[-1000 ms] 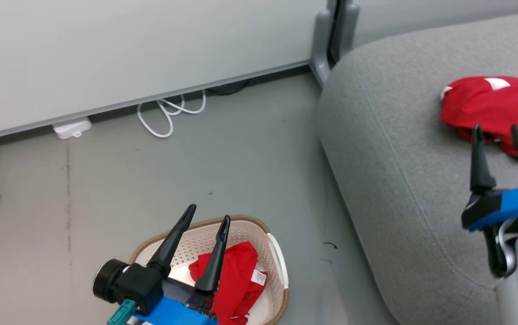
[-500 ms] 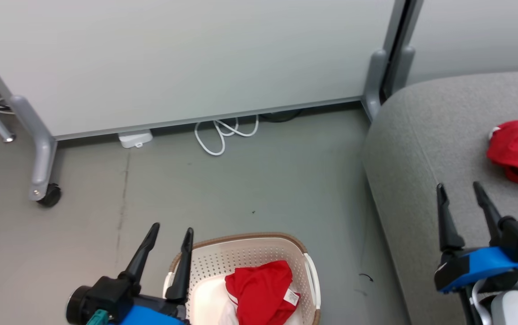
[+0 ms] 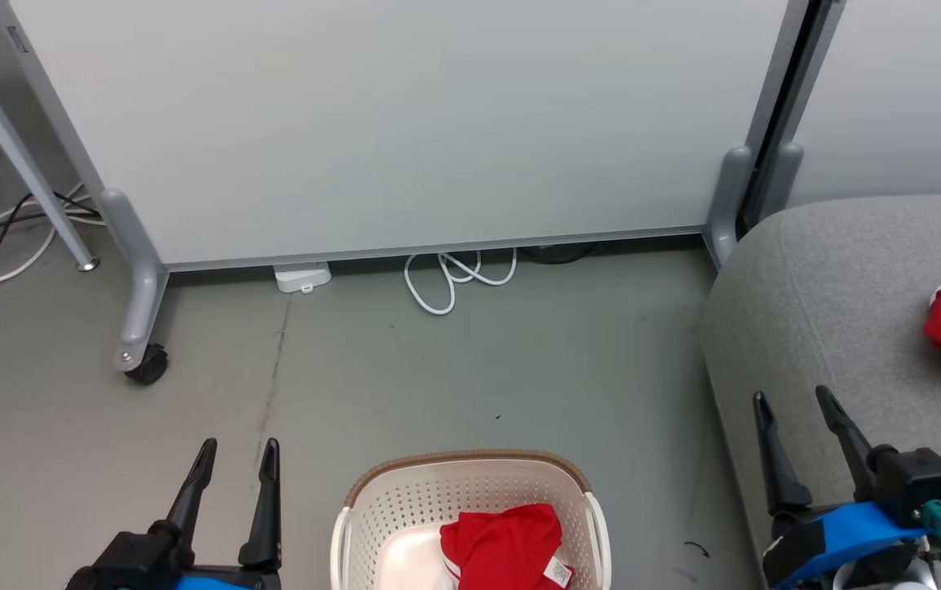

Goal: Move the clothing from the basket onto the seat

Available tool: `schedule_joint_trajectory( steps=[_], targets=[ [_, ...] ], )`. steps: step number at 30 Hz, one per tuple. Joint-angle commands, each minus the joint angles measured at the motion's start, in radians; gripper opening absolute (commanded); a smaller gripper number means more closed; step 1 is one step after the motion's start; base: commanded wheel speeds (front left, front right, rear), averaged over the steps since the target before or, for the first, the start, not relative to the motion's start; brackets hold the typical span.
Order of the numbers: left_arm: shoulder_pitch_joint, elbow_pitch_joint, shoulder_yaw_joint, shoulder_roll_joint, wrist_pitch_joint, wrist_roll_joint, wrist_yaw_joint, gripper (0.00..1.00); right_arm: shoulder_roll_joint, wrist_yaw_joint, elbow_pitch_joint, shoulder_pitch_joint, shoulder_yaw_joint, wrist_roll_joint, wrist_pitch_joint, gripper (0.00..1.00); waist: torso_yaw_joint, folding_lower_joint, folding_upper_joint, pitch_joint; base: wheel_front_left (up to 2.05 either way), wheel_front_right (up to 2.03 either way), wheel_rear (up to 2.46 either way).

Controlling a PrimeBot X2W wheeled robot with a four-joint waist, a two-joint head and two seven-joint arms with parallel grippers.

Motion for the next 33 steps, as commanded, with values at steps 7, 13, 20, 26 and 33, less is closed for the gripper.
schedule_joint_trajectory(
  steps=[7,13,20,26,33],
  targets=[
    [0.021,-0.008,0.018,-0.001,-0.005,0.010,-0.007,1.00,0.002,0.000,-0.019,0.033,0.015,0.025,0.002,1.00,0.013,0.0001,-0.0001,-0.011,0.00,0.00,0.00],
    [0.017,-0.011,0.009,0.003,-0.005,0.007,-0.007,1.00,0.002,0.000,-0.022,0.034,0.022,0.030,0.004,1.00,0.014,0.0001,-0.0001,-0.007,0.00,0.00,0.00],
    [0.010,-0.013,0.001,0.001,-0.005,0.009,-0.007,1.00,0.002,0.000,-0.015,0.029,0.026,0.035,-0.001,1.00,0.009,0.0001,-0.0001,0.000,0.00,0.00,0.00],
    [0.003,-0.012,0.000,-0.001,-0.005,0.011,-0.008,1.00,0.002,0.000,-0.016,0.024,0.026,0.041,-0.002,1.00,0.002,0.0001,-0.0001,0.008,0.00,0.00,0.00],
    [-0.021,0.006,-0.018,0.000,-0.005,0.006,-0.008,1.00,0.002,0.000,-0.026,0.005,0.032,0.038,-0.002,1.00,-0.012,0.0001,-0.0001,0.043,0.00,0.00,0.00]
  ],
)
